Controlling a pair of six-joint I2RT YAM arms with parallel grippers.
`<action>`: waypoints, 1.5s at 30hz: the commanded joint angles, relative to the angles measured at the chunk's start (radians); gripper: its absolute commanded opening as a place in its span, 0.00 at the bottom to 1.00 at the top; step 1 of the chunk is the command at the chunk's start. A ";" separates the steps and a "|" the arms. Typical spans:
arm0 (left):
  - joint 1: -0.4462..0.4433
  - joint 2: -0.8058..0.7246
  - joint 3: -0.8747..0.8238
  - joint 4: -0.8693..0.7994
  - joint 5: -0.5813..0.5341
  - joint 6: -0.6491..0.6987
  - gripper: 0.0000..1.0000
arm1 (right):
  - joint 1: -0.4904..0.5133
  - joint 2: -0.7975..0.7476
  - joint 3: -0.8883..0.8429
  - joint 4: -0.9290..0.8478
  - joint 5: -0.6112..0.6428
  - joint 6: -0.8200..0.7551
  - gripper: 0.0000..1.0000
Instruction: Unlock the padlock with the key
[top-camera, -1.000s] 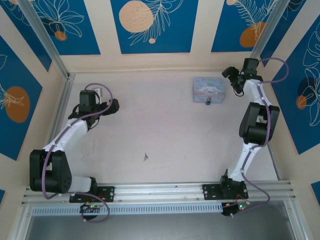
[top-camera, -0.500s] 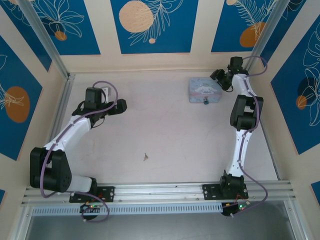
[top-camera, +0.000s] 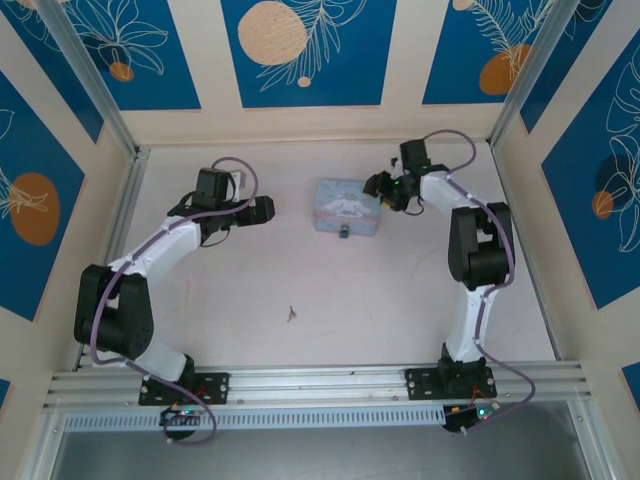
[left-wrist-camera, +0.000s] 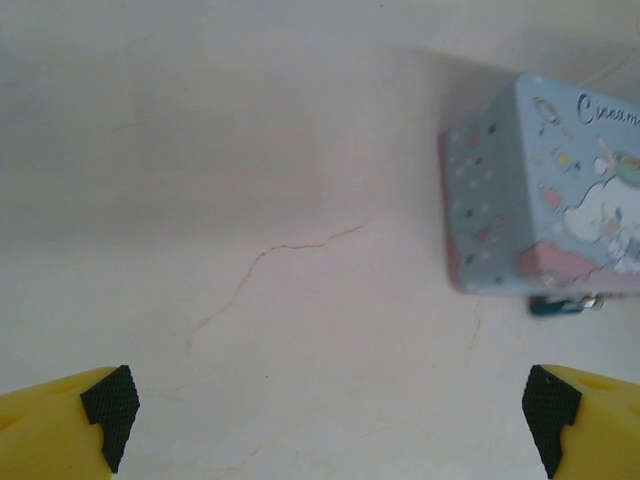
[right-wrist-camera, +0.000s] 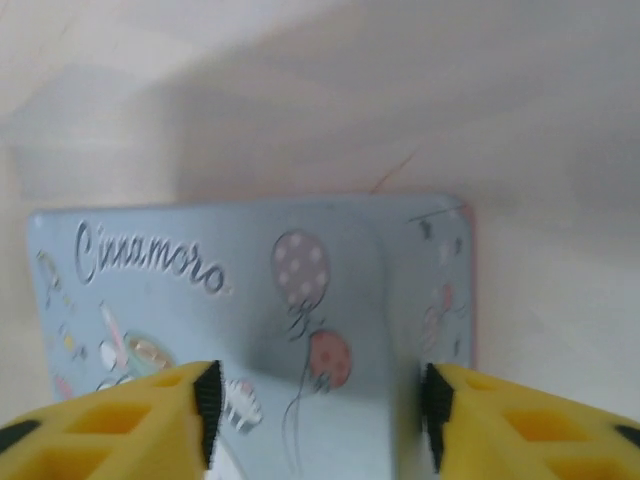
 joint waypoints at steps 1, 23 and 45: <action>-0.018 0.046 0.052 0.020 0.019 -0.030 1.00 | 0.054 -0.120 -0.128 0.072 0.013 0.068 0.69; -0.173 0.444 0.402 0.067 0.142 -0.102 1.00 | -0.001 -0.221 -0.240 0.153 -0.036 0.234 0.69; -0.280 0.171 -0.017 0.308 0.118 -0.267 1.00 | 0.175 -0.141 -0.203 0.170 -0.077 0.294 0.50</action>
